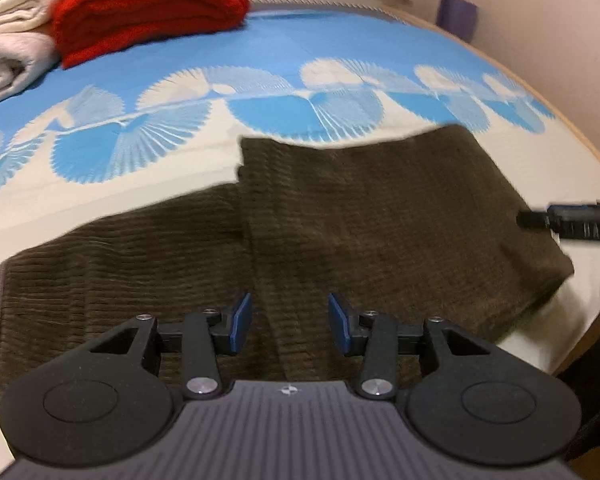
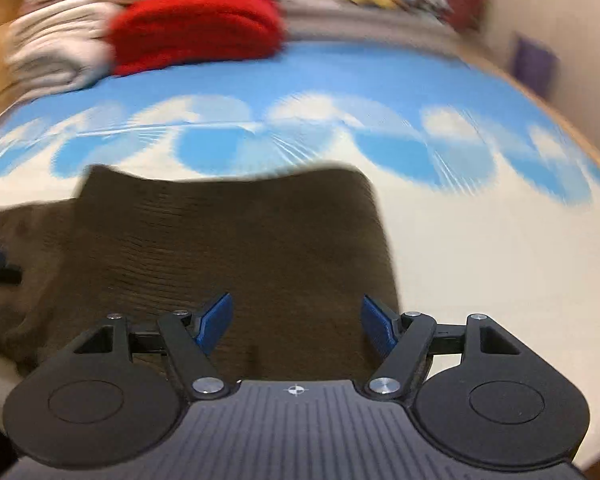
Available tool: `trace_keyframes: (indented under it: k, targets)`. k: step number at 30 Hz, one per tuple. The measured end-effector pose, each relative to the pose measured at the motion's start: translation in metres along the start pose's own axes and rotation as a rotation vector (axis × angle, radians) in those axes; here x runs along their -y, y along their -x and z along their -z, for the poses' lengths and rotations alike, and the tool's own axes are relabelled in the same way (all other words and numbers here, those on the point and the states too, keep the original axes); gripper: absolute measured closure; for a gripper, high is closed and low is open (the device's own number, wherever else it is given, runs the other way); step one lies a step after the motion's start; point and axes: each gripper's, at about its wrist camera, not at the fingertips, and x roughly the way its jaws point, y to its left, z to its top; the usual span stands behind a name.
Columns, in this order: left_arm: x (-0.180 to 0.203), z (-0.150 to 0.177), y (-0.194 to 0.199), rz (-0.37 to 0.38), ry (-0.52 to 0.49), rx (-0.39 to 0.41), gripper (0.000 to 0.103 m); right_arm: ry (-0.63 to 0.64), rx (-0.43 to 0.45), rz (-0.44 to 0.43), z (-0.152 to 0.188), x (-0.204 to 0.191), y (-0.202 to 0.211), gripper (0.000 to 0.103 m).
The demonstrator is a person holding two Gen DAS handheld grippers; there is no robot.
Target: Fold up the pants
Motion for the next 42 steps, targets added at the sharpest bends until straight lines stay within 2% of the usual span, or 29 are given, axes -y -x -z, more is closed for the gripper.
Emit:
trace_keyframes:
  k: [1, 3, 4, 7, 9, 11, 14, 17, 19, 20, 23, 27, 30, 32, 34, 36, 39, 42]
  targets:
    - [0.002, 0.002, -0.009, -0.016, -0.021, -0.044, 0.054, -0.028, -0.004, -0.003, -0.001, 0.004, -0.004, 0.030]
    - [0.005, 0.014, -0.032, -0.065, -0.063, -0.184, 0.049, -0.059, -0.045, -0.009, 0.002, 0.008, -0.015, 0.030]
    - [0.003, 0.017, -0.033, -0.072, -0.055, -0.173, 0.043, -0.069, -0.074, -0.011, 0.005, 0.012, -0.019, 0.030]
    - [-0.002, 0.011, -0.024, -0.068, -0.020, -0.144, 0.044, -0.086, -0.126, -0.009, 0.009, 0.015, -0.029, 0.030]
    - [-0.006, 0.010, -0.014, -0.071, 0.015, -0.105, 0.044, -0.077, -0.123, 0.004, 0.011, 0.012, -0.027, 0.030]
    - [-0.007, 0.008, -0.006, -0.038, 0.030, -0.064, 0.044, -0.094, -0.097, 0.022, 0.011, 0.013, -0.019, 0.030]
    - [-0.003, 0.009, 0.000, -0.004, 0.017, -0.030, 0.044, -0.132, -0.077, 0.070, 0.007, 0.019, -0.018, 0.030]
    - [0.002, 0.012, -0.006, 0.001, -0.021, -0.065, 0.044, -0.192, -0.085, 0.085, 0.006, 0.030, -0.023, 0.030]
    - [0.006, 0.018, -0.023, -0.051, -0.072, -0.157, 0.039, -0.212, -0.107, 0.082, 0.009, 0.034, -0.025, 0.029]
    - [0.006, 0.021, -0.025, -0.066, -0.076, -0.159, 0.035, -0.203, -0.112, 0.082, 0.010, 0.034, -0.026, 0.028]
    - [-0.001, 0.013, -0.016, -0.054, -0.016, -0.127, 0.036, -0.165, -0.105, 0.099, 0.010, 0.029, -0.025, 0.028]
    - [-0.004, 0.011, -0.005, -0.022, 0.013, -0.079, 0.036, -0.252, -0.079, 0.132, 0.008, 0.044, -0.019, 0.028]
    - [0.001, 0.012, -0.011, -0.006, -0.016, -0.116, 0.036, -0.309, -0.136, 0.109, 0.013, 0.053, -0.027, 0.028]
    - [0.007, 0.020, -0.020, -0.035, -0.067, -0.171, 0.033, -0.328, -0.188, 0.085, 0.017, 0.055, -0.035, 0.028]
    - [0.007, 0.017, -0.016, -0.052, -0.064, -0.147, 0.033, -0.331, -0.206, 0.073, 0.020, 0.054, -0.039, 0.027]
    - [0.005, 0.012, -0.008, -0.039, -0.037, -0.097, 0.033, -0.326, -0.208, 0.073, 0.019, 0.053, -0.040, 0.026]
    - [0.002, 0.011, 0.000, -0.011, -0.003, -0.063, 0.034, -0.338, -0.211, 0.070, 0.020, 0.054, -0.041, 0.027]
    - [0.006, 0.014, -0.009, -0.019, -0.038, -0.122, 0.034, -0.334, -0.211, 0.073, 0.020, 0.054, -0.040, 0.029]
